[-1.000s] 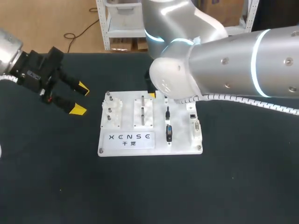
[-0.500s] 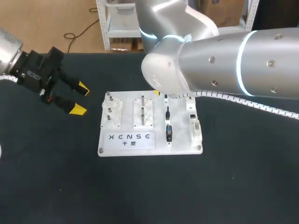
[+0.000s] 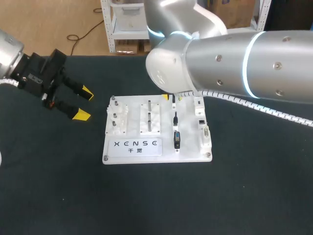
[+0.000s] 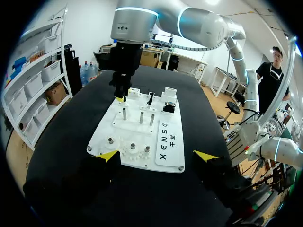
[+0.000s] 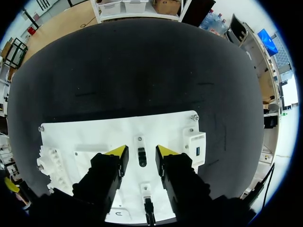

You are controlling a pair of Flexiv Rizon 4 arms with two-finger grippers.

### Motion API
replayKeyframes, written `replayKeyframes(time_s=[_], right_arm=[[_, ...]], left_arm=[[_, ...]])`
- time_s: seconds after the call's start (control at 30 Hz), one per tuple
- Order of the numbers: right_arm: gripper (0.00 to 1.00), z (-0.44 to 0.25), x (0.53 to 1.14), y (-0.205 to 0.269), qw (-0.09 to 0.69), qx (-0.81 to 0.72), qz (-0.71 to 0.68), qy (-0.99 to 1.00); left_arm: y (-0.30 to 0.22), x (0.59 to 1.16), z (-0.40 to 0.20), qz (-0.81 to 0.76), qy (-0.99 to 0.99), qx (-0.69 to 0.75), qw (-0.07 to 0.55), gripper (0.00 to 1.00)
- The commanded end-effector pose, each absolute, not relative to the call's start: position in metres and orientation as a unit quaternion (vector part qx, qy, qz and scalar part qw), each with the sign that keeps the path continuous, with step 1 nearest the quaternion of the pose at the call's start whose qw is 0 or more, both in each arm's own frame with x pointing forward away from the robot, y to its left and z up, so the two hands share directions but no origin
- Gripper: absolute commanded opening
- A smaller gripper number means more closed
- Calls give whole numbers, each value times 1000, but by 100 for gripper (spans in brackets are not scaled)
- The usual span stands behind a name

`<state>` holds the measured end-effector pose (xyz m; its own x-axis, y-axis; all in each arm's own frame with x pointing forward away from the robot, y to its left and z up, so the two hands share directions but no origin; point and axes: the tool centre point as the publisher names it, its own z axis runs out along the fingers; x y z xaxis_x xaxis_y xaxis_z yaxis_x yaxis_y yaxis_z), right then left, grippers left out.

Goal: Insert the USB connector, Ethernet cable, and multi-pin plug into their matching sockets one by one.

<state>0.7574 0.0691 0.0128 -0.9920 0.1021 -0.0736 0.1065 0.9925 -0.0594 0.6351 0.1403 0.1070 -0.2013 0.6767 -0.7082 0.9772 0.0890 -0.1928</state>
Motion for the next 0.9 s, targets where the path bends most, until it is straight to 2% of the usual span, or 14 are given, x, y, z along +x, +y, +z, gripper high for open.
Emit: replayKeyframes(time_s=[0.03, 0.2, 0.27, 0.43, 0.9], right_arm=[[37, 12, 757, 66, 35, 52, -28, 998], [33, 11, 756, 65, 33, 51, -25, 998], [27, 11, 756, 65, 33, 51, -23, 998], [0, 11, 755, 66, 39, 46, -25, 998], [0, 54, 745, 53, 115, 31, -7, 993]], left_arm=[[141, 635, 106, -329, 701, 590, 230, 100], [141, 635, 106, -329, 701, 590, 230, 100], [141, 635, 106, -329, 701, 590, 230, 100], [141, 635, 106, -329, 701, 590, 230, 100], [141, 635, 106, -329, 701, 590, 230, 100]])
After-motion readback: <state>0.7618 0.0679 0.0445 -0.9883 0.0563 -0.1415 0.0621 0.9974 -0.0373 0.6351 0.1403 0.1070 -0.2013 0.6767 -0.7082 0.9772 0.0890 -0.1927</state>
